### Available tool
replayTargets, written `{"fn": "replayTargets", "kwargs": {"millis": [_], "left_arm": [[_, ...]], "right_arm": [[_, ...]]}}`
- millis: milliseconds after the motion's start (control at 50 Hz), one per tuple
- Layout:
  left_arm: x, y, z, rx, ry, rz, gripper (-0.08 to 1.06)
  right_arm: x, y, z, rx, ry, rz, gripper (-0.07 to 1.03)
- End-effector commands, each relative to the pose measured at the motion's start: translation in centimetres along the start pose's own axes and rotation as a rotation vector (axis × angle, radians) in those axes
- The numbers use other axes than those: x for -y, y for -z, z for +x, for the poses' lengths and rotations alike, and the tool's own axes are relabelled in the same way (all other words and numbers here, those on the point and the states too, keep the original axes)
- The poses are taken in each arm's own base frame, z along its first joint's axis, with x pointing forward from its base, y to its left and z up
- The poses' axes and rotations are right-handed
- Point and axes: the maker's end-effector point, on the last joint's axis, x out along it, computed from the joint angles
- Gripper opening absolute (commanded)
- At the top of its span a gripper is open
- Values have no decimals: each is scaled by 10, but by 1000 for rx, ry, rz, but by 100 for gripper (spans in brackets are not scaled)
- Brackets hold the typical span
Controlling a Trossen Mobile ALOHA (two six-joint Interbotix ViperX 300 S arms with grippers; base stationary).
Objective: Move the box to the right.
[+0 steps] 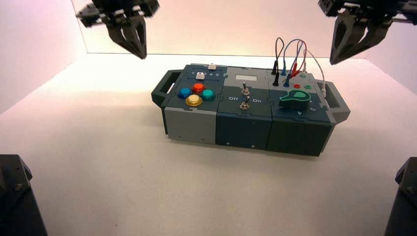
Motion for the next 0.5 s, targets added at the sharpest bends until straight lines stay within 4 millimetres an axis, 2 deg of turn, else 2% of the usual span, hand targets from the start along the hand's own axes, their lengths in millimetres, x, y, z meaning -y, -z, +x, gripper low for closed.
{"fn": "replayTargets", "kwargs": {"millis": [20,500], "left_arm": [[3,-15,2,29,-1,14,-3],[-3,-14,28,-16,-19,15,-3]], "right_arm": [[-1,-7,4,-9,1,10,-2],[2,-4,39,-137,39,-18,-2]]}}
